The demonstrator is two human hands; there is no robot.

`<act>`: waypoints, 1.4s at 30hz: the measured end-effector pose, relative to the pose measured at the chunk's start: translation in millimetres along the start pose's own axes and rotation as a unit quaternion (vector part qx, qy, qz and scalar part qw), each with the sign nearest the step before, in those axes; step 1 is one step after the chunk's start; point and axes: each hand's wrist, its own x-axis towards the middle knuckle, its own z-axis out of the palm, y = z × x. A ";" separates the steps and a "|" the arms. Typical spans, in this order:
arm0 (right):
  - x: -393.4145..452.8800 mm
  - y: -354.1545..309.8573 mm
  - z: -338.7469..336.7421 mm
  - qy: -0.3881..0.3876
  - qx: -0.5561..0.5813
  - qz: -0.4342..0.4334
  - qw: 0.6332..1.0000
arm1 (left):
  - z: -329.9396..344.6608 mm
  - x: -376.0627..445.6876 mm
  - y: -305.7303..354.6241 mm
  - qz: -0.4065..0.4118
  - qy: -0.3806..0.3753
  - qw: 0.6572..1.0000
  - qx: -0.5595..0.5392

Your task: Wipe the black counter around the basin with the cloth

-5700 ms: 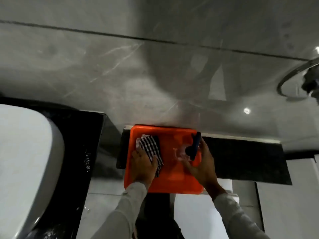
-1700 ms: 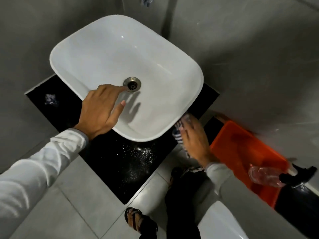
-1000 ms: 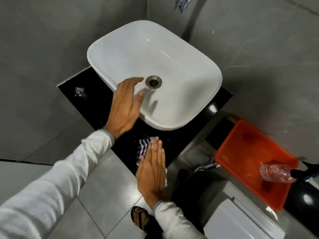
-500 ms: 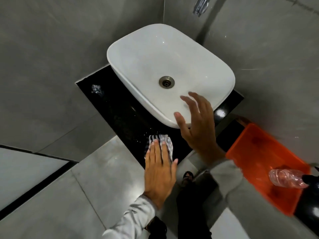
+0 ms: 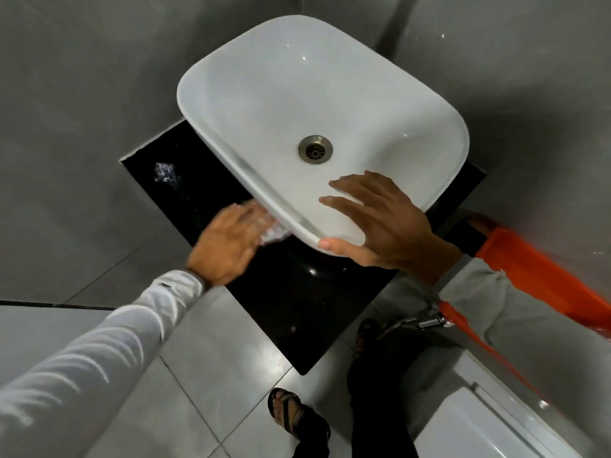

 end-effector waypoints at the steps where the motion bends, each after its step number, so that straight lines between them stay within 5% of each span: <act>1: -0.1 1.2 0.2 0.006 -0.001 0.001 1.000 | -2.7 3.9 -12.6 -0.038 -0.005 0.999 0.005; 7: -0.3 -1.4 1.0 0.029 -0.003 0.009 1.000 | -1.9 -7.6 76.1 -0.215 0.044 0.974 -0.058; 13: -0.7 -4.9 -4.0 -0.008 -0.021 0.011 1.000 | 7.8 -49.8 186.0 -0.043 0.015 0.994 -0.101; 19: 5.4 -5.8 -12.3 -0.171 -0.041 0.033 0.984 | 7.5 -45.8 106.8 0.264 0.001 0.964 -0.039; 22: 5.4 -4.2 -13.8 -0.186 -0.031 0.037 0.981 | 10.8 -33.0 55.7 0.287 0.003 0.957 -0.036; 26: 4.2 -3.2 -10.9 -0.145 -0.010 0.031 0.989 | 1.2 -3.5 -58.7 0.211 -0.007 0.978 -0.006; 32: 6.1 0.1 -10.2 -0.169 0.028 0.050 0.984 | -15.0 32.3 -221.0 -0.058 -0.019 0.998 0.014; 36: 7.9 1.1 -12.3 -0.199 0.043 0.064 0.977 | -0.1 35.1 -205.0 -0.212 0.040 0.976 -0.029; 42: 13.9 -5.8 -14.8 -0.187 0.020 0.071 0.980 | 2.2 44.6 -132.3 -0.423 0.087 0.897 -0.092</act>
